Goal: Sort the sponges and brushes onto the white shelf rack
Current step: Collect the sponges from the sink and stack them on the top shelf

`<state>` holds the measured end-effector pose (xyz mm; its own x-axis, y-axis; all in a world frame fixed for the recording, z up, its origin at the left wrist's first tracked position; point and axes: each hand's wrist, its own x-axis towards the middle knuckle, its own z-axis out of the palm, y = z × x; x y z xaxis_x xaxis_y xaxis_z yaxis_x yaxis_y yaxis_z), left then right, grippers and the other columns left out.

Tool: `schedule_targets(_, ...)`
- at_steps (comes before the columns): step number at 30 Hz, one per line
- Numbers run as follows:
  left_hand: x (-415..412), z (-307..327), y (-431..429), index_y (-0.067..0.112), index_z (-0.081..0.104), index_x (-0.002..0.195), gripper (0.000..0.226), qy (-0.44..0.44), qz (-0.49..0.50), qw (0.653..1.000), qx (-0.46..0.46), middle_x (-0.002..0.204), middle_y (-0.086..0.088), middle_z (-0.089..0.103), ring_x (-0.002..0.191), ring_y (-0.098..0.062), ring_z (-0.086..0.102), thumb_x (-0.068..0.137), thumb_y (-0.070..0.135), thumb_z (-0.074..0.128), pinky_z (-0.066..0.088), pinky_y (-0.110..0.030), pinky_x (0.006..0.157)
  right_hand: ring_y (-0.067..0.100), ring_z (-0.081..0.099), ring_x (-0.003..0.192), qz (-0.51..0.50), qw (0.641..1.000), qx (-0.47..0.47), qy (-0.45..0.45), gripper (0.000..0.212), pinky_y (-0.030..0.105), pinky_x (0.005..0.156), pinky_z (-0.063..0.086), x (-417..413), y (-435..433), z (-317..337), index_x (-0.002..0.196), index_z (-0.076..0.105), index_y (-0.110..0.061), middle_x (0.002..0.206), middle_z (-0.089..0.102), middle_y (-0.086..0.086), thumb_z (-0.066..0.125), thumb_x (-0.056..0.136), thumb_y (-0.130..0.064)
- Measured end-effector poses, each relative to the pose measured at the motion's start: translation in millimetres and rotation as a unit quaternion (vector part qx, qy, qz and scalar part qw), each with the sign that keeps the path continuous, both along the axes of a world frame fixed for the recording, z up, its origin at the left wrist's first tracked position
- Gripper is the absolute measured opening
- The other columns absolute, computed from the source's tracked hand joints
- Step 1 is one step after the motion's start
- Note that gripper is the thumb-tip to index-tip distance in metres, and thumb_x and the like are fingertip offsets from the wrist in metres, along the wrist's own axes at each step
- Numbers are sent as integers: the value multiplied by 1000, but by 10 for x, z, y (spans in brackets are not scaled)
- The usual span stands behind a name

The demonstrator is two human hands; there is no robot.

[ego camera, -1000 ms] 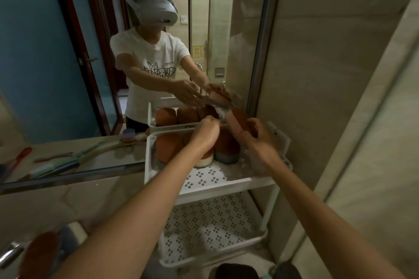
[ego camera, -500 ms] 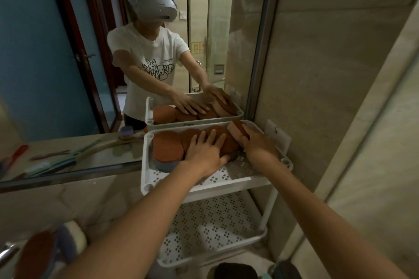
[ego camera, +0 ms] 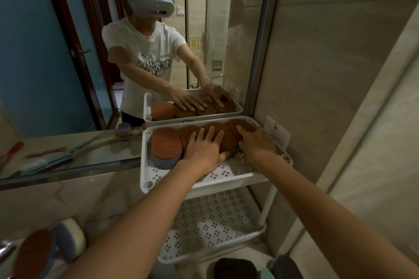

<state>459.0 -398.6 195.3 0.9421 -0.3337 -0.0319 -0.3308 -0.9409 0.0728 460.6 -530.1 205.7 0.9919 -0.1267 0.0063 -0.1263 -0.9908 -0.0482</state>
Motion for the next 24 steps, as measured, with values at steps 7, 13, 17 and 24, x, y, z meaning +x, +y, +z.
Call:
schedule_targets(7, 5, 2, -6, 23, 4, 151, 65, 6, 2, 1000, 7, 160, -6, -1, 147, -30, 1, 97, 48, 31, 4, -43, 120, 33, 25, 139, 0, 993, -112, 44, 63, 41, 111, 27, -1, 78, 33, 149, 7, -25, 151, 20, 19, 41, 97, -32)
schedule_targets(13, 18, -9, -27, 23, 2, 151, 63, 8, 6, 1000, 19, 160, -7, -3, 147, -30, -1, 98, 46, 29, 3, -44, 120, 28, 16, 142, 39, 995, -87, 10, 71, 40, 111, 29, 6, 112, -12, 147, 15, -15, 155, 11, 10, 56, 90, -22)
schedule_targets(17, 12, 19, -35, 23, 2, 151, 66, 26, 7, 1000, 12, 160, -7, -4, 147, -30, -2, 97, 47, 31, 3, -44, 120, 28, 12, 144, 45, 995, -80, 32, 69, 39, 115, 25, -2, 67, 44, 149, 11, -16, 156, 7, 8, 51, 93, -24)
schedule_targets(24, -31, 324, 85, 13, 48, 130, 46, 82, 51, 971, -218, 135, -14, 51, 121, -29, 50, 88, 28, 55, 42, -39, 102, 33, 26, 137, 95, 995, -25, -2, 57, 44, 112, 30, -232, 48, 126, 142, 33, -17, 149, 25, 15, 54, 89, -24)
